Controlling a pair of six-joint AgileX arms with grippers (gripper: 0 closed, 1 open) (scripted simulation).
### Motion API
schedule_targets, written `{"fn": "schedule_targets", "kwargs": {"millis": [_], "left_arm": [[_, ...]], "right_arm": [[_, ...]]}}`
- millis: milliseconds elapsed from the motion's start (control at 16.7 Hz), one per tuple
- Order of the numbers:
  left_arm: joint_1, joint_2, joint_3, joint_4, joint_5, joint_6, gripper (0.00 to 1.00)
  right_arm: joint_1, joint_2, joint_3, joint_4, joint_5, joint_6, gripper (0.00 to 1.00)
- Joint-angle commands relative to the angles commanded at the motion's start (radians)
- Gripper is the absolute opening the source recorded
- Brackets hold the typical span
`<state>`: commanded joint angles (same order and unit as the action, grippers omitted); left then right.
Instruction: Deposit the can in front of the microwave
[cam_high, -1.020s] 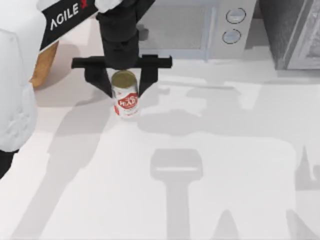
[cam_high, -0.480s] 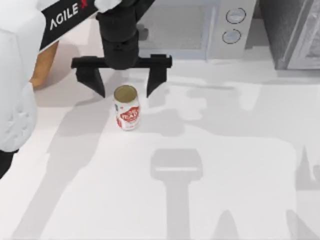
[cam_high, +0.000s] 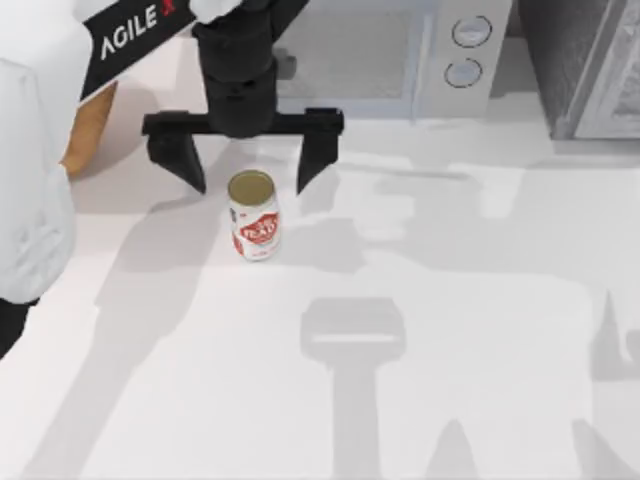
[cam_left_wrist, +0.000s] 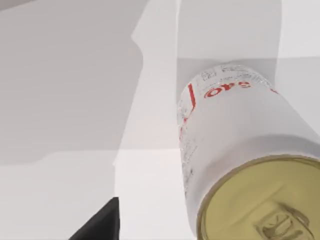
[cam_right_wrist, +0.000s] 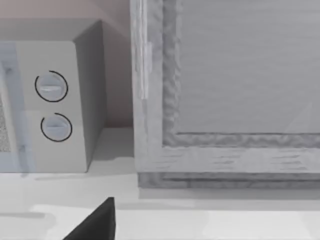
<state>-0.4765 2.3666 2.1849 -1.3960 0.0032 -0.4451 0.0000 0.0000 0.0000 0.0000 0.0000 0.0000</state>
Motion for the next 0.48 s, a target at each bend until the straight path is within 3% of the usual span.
{"fn": "schedule_targets", "kwargs": {"millis": [480], "left_arm": [[-0.001,0.030,0.208,-0.172,0.001,0.000,1.00]], "right_arm": [[0.000,0.000,0.000,0.000,0.000,0.000,1.00]]}}
